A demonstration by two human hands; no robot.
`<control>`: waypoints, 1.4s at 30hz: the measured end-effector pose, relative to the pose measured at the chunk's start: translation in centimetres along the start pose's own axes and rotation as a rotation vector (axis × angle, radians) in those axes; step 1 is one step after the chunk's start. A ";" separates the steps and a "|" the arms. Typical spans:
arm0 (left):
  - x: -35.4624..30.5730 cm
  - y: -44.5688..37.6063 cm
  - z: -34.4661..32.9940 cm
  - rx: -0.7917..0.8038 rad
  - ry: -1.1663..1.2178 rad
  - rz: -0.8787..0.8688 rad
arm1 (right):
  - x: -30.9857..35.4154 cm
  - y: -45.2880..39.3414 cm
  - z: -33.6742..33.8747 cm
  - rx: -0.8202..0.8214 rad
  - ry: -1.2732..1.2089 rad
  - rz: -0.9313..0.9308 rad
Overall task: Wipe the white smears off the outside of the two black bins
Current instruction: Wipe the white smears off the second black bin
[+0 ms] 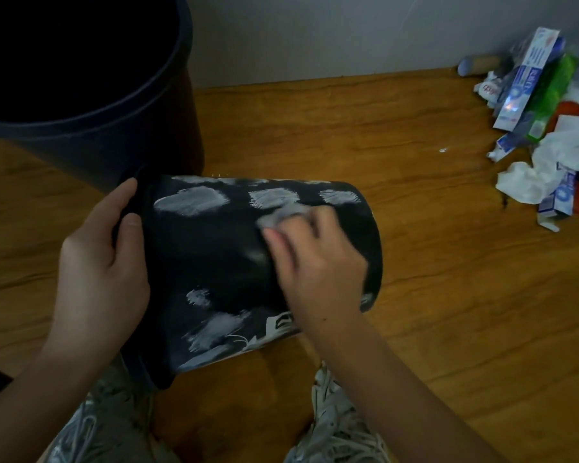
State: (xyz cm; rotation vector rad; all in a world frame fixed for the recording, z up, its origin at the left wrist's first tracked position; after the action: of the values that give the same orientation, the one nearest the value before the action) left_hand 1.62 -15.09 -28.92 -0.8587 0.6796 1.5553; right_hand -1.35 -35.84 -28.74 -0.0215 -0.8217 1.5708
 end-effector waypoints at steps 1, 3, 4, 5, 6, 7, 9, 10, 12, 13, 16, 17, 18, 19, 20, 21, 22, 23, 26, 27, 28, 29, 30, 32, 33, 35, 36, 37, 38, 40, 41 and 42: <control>-0.1 0.1 -0.1 0.002 0.001 0.007 | -1.6 0.2 0.8 -0.029 0.039 -0.070; -0.2 0.3 -0.2 0.004 0.000 0.022 | -5.0 0.4 2.3 -0.055 0.117 -0.216; -0.5 0.4 -0.2 0.001 -0.005 0.024 | -6.4 0.4 2.9 -0.064 0.153 -0.272; -0.8 0.4 -0.1 -0.005 -0.007 0.024 | -7.5 0.3 3.4 -0.073 0.183 -0.305; -1.1 0.3 0.0 -0.007 -0.003 0.032 | -8.2 0.2 3.6 -0.077 0.204 -0.318; -1.4 0.3 0.1 -0.004 0.008 0.048 | -8.5 0.1 3.6 -0.080 0.213 -0.319; -1.7 0.1 0.2 0.001 0.059 0.081 | -8.8 0.0 3.4 -0.086 0.206 -0.321; -1.7 0.1 0.3 0.000 0.090 0.090 | -8.8 0.0 3.3 -0.087 0.197 -0.324; -1.6 0.8 0.4 0.009 0.123 0.088 | -8.9 0.0 3.3 -0.090 0.194 -0.322; -1.4 1.5 0.4 0.021 0.126 0.072 | -8.9 0.0 3.4 -0.094 0.195 -0.318; -1.6 4.1 0.5 0.066 0.093 -0.001 | -8.9 -0.5 3.5 -0.081 0.178 -0.356; -1.7 4.7 0.5 0.064 0.082 -0.025 | -9.0 -0.8 3.4 -0.066 0.171 -0.377; -1.8 4.9 0.5 0.056 0.078 -0.039 | -9.1 -0.9 3.4 -0.048 0.160 -0.396; -1.8 4.9 0.5 0.042 0.080 -0.044 | -9.2 -1.1 3.5 -0.035 0.139 -0.411; -1.8 4.8 0.5 0.034 0.099 -0.040 | -9.2 -1.2 3.6 -0.031 0.105 -0.417; -1.8 4.6 0.5 0.030 0.123 -0.030 | -8.9 -1.4 3.8 -0.038 0.066 -0.407; -1.9 4.4 0.5 0.031 0.146 -0.024 | -8.3 -1.5 4.1 -0.052 0.030 -0.379; -2.2 4.2 0.5 0.038 0.161 -0.023 | -7.3 -1.7 4.2 -0.064 -0.003 -0.337; -3.2 3.8 0.3 0.097 0.221 -0.004 | -2.8 -2.7 4.0 -0.041 -0.121 -0.118; -3.4 3.6 0.4 0.115 0.232 0.002 | -1.1 -3.1 3.7 -0.005 -0.170 -0.032; -3.6 3.3 0.4 0.134 0.237 0.007 | 0.3 -3.4 3.3 0.052 -0.214 0.037; -3.7 3.0 0.4 0.149 0.237 0.012 | 1.4 -3.7 2.8 0.126 -0.246 0.081; -3.8 2.8 0.5 0.162 0.240 0.018 | 2.2 -3.7 2.3 0.210 -0.261 0.103; -3.9 2.5 0.6 0.174 0.252 0.035 | 2.7 -3.5 1.4 0.361 -0.223 0.118; -4.0 2.5 0.6 0.177 0.258 0.043 | 2.5 -3.2 1.2 0.409 -0.191 0.115; -4.1 2.4 0.5 0.185 0.270 0.053 | 1.8 -3.0 1.3 0.449 -0.161 0.104; -4.1 2.3 0.5 0.189 0.273 0.058 | 1.5 -3.0 1.4 0.453 -0.152 0.118; -4.1 2.2 0.5 0.192 0.274 0.059 | 1.2 -3.1 1.5 0.456 -0.138 0.141; -4.1 2.1 0.5 0.196 0.276 0.059 | 0.9 -3.2 1.7 0.461 -0.116 0.166; -4.0 1.9 0.6 0.202 0.280 0.068 | 0.4 -3.5 2.0 0.479 -0.059 0.201; -4.0 1.8 0.6 0.203 0.279 0.072 | 0.2 -3.7 2.2 0.490 -0.032 0.206; -4.0 1.8 0.6 0.204 0.279 0.074 | 0.1 -3.8 2.3 0.503 -0.015 0.203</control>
State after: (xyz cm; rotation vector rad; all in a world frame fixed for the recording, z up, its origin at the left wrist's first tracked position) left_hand -0.03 -17.13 -25.37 -0.9126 1.0632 1.4147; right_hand 0.82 -37.10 -25.05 0.2782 -0.4253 1.9356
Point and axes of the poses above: each hand's wrist, its own y-axis away from the middle knuckle, its own z-axis out of the back of the hand, x = y × z, the point moved 2 cm from there along -y, towards the middle knuckle, and after that the axes turned 4 degrees about -y, right-handed, at the moved point
